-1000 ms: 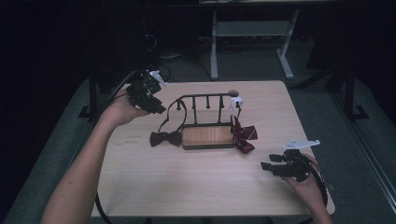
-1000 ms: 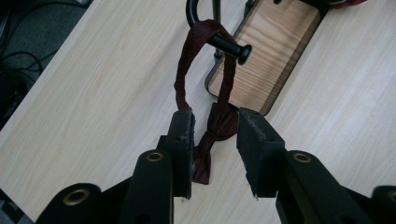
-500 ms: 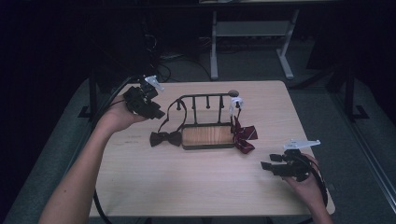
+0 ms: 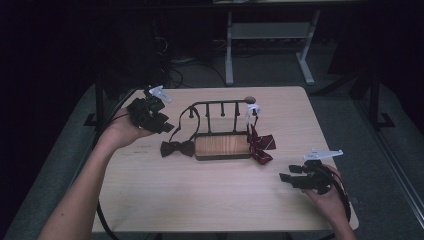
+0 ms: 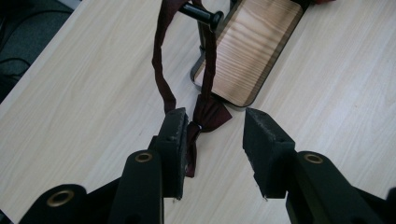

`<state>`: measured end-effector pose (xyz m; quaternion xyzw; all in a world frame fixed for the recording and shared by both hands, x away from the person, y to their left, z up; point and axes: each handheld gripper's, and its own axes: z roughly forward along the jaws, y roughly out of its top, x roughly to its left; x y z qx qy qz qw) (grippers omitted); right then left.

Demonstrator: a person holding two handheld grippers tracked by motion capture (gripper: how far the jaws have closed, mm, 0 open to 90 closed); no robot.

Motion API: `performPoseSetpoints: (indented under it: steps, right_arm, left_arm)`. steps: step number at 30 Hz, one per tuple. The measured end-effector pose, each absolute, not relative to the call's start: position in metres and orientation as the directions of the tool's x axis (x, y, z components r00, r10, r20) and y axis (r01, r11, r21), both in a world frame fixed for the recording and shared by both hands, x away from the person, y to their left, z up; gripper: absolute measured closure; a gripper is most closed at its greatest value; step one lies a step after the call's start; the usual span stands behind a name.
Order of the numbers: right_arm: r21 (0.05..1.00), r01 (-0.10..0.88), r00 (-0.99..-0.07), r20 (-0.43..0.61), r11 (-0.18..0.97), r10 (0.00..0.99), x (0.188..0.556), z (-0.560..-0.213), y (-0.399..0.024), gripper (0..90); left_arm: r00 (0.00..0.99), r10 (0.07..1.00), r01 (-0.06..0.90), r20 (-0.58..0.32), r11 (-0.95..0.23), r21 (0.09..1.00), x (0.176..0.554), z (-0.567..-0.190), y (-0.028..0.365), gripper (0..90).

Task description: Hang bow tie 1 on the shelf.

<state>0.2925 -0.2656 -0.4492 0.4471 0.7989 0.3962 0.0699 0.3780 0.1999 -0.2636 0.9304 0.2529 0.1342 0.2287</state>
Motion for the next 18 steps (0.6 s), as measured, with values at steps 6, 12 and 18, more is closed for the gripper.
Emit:
performPoseSetpoints:
  steps: [6,12,18]
  right_arm:
    - [0.702,0.651,-0.595,0.236,0.289,0.768,0.293,-0.449,-0.266,42.0]
    - [0.698,0.657,-0.59,0.241,0.285,0.771,0.293,-0.45,-0.265,42.0]
    - [0.697,0.657,-0.59,0.24,0.286,0.771,0.293,-0.45,-0.265,42.0]
  left_arm:
    - [0.834,0.537,0.413,0.128,-0.76,0.502,0.372,-0.269,0.204,58.6]
    - [0.831,0.542,0.417,0.122,-0.754,0.507,0.366,-0.277,0.208,56.2]
    - [0.834,0.542,0.42,0.107,-0.748,0.514,0.361,-0.284,0.212,56.0]
